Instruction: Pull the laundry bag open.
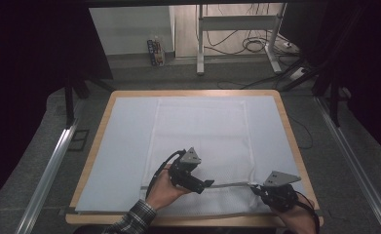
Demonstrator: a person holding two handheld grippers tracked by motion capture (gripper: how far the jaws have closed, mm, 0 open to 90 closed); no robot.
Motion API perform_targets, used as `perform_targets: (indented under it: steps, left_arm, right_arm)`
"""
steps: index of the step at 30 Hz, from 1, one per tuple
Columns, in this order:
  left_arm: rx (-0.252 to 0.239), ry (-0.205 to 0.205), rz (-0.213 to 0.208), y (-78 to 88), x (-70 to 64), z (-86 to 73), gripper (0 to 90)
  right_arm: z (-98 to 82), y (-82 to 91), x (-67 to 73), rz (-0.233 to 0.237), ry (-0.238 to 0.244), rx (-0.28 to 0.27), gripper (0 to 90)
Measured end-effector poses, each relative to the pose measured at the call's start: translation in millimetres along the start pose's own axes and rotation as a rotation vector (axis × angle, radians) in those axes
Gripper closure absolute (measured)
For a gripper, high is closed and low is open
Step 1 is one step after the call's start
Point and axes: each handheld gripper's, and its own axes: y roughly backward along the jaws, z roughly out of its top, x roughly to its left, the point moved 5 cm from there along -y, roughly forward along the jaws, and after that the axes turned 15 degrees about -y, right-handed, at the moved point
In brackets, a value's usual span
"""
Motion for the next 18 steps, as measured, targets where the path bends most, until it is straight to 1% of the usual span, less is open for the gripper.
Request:
perform_targets:
  steps: [4, 5, 10, 14, 15, 18]
  left_arm:
    - [0.000, -0.015, -0.006, -10.1, -1.7, 7.9, 11.1]
    - [0.004, -0.026, -0.010, -13.3, -1.7, 10.3, 11.1]
    - [-0.011, -0.039, -0.019, -27.8, -3.3, 22.1, 11.1]
    - [-0.009, -0.064, -0.029, -39.3, -6.3, 33.1, 11.0]
    - [-0.009, -0.076, -0.032, -42.1, -6.9, 35.8, 10.9]
    - [-0.009, -0.089, -0.041, -49.9, -9.8, 43.3, 10.8]
  right_arm:
    - [0.3, 0.6, 0.2, 0.003, 0.001, -0.002, 84.3]
    - [0.3, 0.6, 0.3, 0.004, -0.001, -0.002, 84.3]
    - [-0.2, 0.3, 0.3, 0.008, 0.000, 0.004, 84.3]
    - [-0.3, -0.1, 0.1, 0.015, -0.006, 0.007, 84.3]
    - [-0.4, -0.2, -0.1, 0.014, -0.006, 0.009, 84.3]
    - [-0.8, -0.9, -0.5, 0.017, -0.007, 0.014, 84.3]
